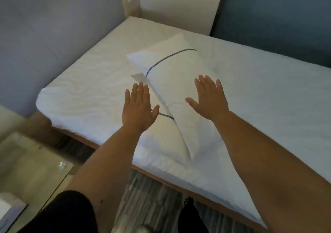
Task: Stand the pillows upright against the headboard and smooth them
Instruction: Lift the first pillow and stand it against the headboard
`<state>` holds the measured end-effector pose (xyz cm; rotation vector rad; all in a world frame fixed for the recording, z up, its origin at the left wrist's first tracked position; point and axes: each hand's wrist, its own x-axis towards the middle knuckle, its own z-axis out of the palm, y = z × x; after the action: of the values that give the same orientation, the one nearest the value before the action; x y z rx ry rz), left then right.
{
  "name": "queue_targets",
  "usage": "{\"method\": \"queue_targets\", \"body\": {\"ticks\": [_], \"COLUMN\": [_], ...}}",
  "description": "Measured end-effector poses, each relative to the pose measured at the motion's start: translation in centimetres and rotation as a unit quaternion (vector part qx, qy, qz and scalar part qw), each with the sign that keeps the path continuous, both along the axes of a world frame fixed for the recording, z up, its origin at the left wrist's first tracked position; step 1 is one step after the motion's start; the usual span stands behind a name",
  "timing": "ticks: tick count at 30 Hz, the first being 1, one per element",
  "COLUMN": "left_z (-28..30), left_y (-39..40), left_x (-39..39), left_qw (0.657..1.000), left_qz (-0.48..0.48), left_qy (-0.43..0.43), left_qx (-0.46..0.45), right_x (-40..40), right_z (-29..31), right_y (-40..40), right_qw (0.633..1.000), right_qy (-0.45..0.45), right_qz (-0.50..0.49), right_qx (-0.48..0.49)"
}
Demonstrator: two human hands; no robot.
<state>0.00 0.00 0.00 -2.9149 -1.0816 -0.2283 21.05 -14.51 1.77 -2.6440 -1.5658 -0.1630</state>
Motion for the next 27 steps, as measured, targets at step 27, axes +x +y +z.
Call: {"method": "queue_targets", "body": {"ticks": [27], "left_z": [-11.7], "left_y": [4.0], "left_x": [21.6], "left_qw": [0.893], "left_qz": [0.331], "left_qy": [-0.128], "left_qx": [-0.277], "right_x": [23.7], "right_z": [-11.1], "right_y": [11.5], "right_qw": [0.963], "right_qy": [0.226], "right_qz": [-0.143], "right_qx": [0.021]}}
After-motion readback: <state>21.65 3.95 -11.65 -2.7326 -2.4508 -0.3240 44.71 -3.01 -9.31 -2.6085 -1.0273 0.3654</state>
